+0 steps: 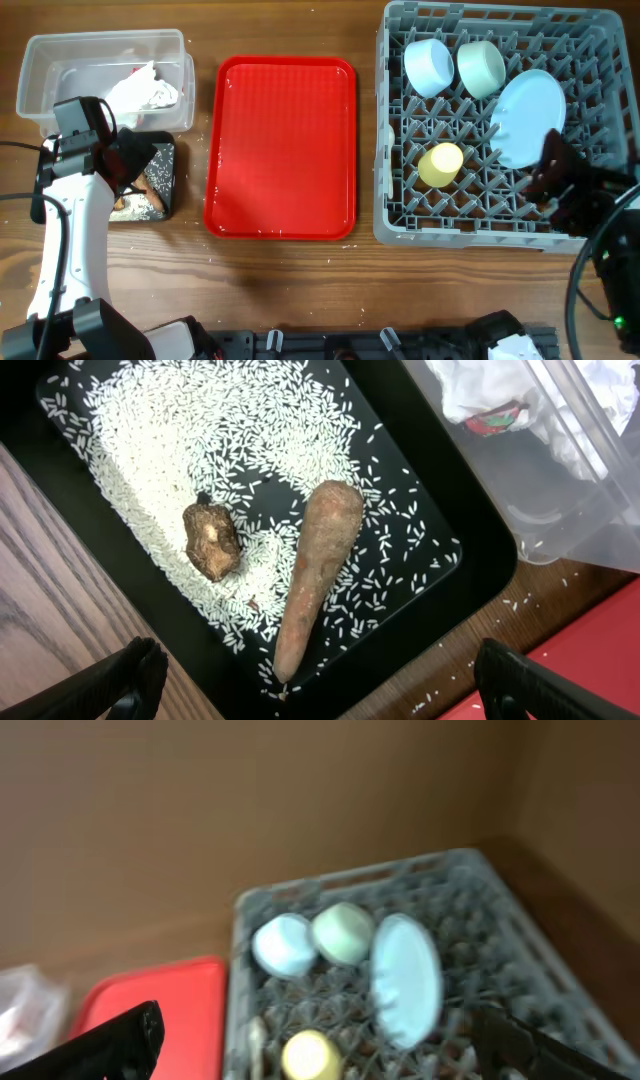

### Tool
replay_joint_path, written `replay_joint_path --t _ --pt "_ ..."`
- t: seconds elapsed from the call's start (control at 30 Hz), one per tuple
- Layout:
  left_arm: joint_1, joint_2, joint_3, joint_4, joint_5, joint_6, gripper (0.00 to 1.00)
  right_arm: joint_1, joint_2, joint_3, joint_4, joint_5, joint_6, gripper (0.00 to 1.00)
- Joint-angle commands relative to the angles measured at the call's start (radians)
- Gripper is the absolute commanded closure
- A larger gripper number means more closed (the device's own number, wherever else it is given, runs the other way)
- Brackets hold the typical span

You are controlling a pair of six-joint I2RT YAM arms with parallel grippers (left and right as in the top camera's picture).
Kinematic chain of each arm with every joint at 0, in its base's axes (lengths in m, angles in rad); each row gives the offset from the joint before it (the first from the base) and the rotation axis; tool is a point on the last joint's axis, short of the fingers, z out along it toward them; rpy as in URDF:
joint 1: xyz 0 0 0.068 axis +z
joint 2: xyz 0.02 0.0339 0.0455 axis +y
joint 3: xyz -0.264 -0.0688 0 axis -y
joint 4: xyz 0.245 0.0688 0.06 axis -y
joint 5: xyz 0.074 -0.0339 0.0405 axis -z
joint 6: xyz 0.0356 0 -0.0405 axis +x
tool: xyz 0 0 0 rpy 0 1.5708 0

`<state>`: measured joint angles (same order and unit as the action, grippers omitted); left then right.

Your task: Sort waste into correct bins and load items into the dishwasher rack

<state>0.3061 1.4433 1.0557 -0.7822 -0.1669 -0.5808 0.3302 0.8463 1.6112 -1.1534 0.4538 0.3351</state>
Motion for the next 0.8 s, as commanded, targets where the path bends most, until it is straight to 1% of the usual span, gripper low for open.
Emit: replay_joint_path --t 0.0,0.07,0.17,0.27,0.37,0.47,0.6,0.7,0.77 --pt "0.004 0.0 0.01 0.0 0.002 0.013 0.0 -0.105 -0.106 -0.303 0.195 0.093 0.005 0.0" --pt "0.004 0.0 0.01 0.0 0.002 0.013 0.0 -0.201 -0.218 -0.608 0.484 -0.054 -0.023 0.0" --pt "0.004 0.0 0.01 0.0 0.002 0.013 0.0 -0.248 -0.37 -0.958 0.828 -0.249 -0.07 0.0" --pt "0.004 0.0 0.01 0.0 0.002 0.013 0.0 -0.253 -0.522 -1.239 0.996 -0.322 -0.063 0.0" --pt "0.004 0.0 0.01 0.0 0.002 0.013 0.0 -0.274 -0.65 -1.406 1.045 -0.364 -0.058 0.0" --pt "0.004 0.0 0.01 0.0 0.002 0.013 0.0 -0.294 -0.759 -1.504 1.048 -0.377 -0.038 0.0" --pt "0.004 0.0 0.01 0.0 0.002 0.013 0.0 -0.295 -0.843 -1.559 1.066 -0.377 -0.031 0.0" --pt "0.004 0.0 0.01 0.0 0.002 0.013 0.0 -0.295 -0.843 -1.559 1.062 -0.377 -0.019 0.0" --pt "0.004 0.0 0.01 0.0 0.002 0.013 0.0 -0.295 -0.843 -1.579 1.11 -0.377 -0.018 0.0"
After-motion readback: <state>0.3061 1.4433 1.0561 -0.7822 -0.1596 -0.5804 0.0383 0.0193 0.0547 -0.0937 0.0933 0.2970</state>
